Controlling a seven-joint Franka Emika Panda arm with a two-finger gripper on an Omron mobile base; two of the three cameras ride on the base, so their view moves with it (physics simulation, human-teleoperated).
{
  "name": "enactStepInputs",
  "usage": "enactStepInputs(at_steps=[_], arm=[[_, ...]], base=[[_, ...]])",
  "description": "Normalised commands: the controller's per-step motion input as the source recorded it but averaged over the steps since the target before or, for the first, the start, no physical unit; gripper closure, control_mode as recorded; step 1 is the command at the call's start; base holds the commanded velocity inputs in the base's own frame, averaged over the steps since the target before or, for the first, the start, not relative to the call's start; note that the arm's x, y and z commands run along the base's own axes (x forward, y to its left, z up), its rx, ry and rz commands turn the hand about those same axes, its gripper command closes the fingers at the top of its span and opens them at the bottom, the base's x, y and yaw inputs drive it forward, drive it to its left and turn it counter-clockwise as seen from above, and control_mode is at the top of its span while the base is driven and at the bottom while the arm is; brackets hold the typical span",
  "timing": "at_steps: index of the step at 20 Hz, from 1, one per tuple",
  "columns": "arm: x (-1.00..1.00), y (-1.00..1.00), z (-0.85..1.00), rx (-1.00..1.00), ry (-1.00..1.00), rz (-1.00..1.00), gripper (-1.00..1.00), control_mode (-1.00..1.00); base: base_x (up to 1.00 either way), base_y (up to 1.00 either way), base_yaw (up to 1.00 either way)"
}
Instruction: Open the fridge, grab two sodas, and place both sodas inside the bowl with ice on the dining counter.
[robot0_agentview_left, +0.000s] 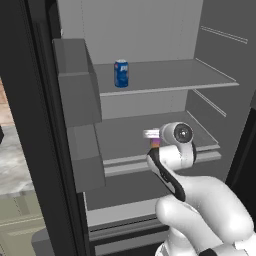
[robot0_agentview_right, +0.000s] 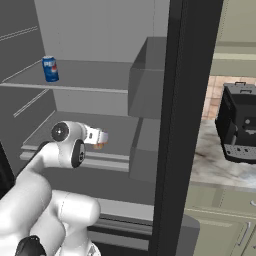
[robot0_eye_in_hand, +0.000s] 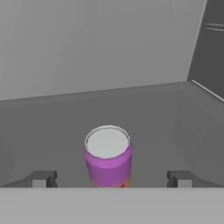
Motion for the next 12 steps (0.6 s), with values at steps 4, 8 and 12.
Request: enactStepInputs(at_steps=[4, 8, 12], arm=[[0.17, -0.06, -0.31, 0.00, 0.00, 0.00, -1.00, -1.00], [0.19, 0.00, -0.32, 0.00, 0.02, 0.00, -1.00, -1.00], [0.19, 0.00, -0.25, 0.00, 0.03, 0.00, -1.00, -1.00]], base=[[0.00, 0.00, 0.00], [0.00, 0.00, 0.00], [0.00, 0.00, 0.00]])
